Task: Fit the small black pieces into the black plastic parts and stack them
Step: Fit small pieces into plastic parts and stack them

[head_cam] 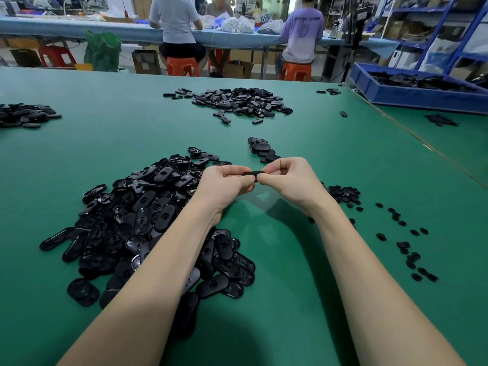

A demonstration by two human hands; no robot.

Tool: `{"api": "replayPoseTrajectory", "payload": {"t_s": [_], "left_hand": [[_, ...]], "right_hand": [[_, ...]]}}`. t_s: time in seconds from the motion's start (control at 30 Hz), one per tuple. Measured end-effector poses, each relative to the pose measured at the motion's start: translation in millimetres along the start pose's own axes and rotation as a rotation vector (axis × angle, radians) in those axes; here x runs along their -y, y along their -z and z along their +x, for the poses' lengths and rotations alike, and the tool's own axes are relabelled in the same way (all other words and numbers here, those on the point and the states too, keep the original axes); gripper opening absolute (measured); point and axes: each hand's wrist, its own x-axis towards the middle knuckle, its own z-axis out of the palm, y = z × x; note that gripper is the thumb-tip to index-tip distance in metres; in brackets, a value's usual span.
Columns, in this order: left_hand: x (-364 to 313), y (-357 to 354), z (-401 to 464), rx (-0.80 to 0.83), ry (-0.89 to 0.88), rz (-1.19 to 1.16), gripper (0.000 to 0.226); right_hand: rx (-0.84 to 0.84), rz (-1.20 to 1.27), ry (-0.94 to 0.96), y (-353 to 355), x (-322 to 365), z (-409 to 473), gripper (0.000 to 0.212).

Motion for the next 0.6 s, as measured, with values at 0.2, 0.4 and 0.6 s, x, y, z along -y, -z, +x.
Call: {"api": "replayPoseTrajectory", "payload": {"t_s": [0.2,0.4,0.6], "left_hand": [[0.6,1.9,0.0,0.003,0.012,-0.042,0.013],[-8.1,5.4,-0.2,0.116,0.08,-0.233,0.011],[-9.7,6.1,-1.7,0.129,0.064,-0.199,0.016]], "right_hand": [[0.026,0.069,-0.037,0.9,-0.7,-1.0,0.01],[0.104,0.171,-0.158,13.8,-2.9,-2.5,0.008],[0.126,0.138,-0.175,14.5,-2.3,-1.5,0.005]]}}
